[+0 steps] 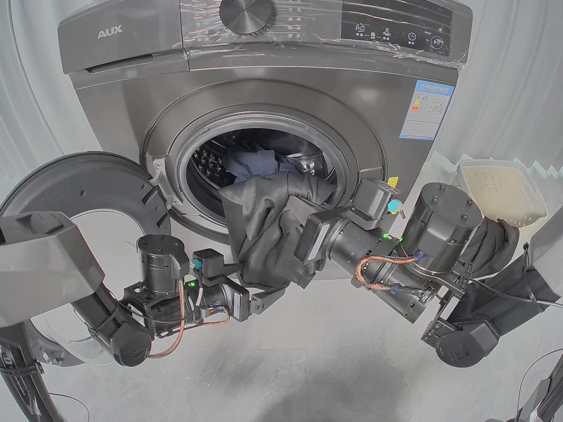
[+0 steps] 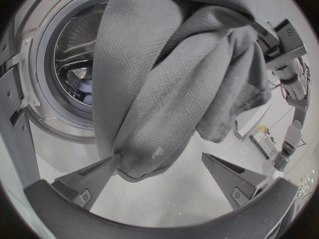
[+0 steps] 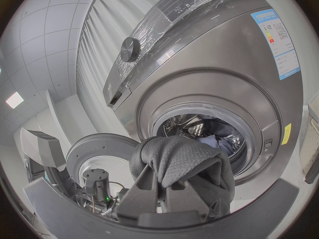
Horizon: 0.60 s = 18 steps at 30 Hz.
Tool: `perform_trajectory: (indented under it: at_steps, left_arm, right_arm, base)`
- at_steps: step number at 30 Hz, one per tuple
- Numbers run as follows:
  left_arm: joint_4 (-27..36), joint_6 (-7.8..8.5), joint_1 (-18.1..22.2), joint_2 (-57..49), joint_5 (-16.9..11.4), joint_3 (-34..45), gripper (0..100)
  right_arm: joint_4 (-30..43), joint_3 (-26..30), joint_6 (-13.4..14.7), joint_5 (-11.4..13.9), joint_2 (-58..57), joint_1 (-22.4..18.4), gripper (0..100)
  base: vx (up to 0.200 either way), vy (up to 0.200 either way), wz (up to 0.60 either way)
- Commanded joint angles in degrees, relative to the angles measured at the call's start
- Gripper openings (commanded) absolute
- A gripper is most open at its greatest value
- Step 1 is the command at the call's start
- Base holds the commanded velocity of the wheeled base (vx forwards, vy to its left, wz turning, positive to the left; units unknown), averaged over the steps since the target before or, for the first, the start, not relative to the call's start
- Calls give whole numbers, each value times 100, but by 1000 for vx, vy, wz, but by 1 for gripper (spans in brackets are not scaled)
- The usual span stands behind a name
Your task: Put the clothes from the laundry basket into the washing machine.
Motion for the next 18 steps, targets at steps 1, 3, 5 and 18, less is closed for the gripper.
perform_trajectory:
  at_steps: [1, 3, 5, 18]
  left_arm:
    - [-85, -15, -23, 338, 68, -181, 100]
    - [-94, -59, -32, 329, 77, -207, 100]
    - [-138, -68, -32, 329, 121, -277, 100]
    - [-982, -68, -261, 83, 367, 153, 0]
  right_arm:
    - [-26, 63, -6, -14, -1, 34, 0]
    - [-17, 81, -6, -23, -10, 43, 0]
    - [-17, 99, -6, -23, -19, 43, 0]
    - [-17, 134, -15, -23, 8, -45, 0]
  base:
    - [0, 0, 0]
    - [0, 0, 0]
    - [0, 0, 0]
    - [0, 0, 0]
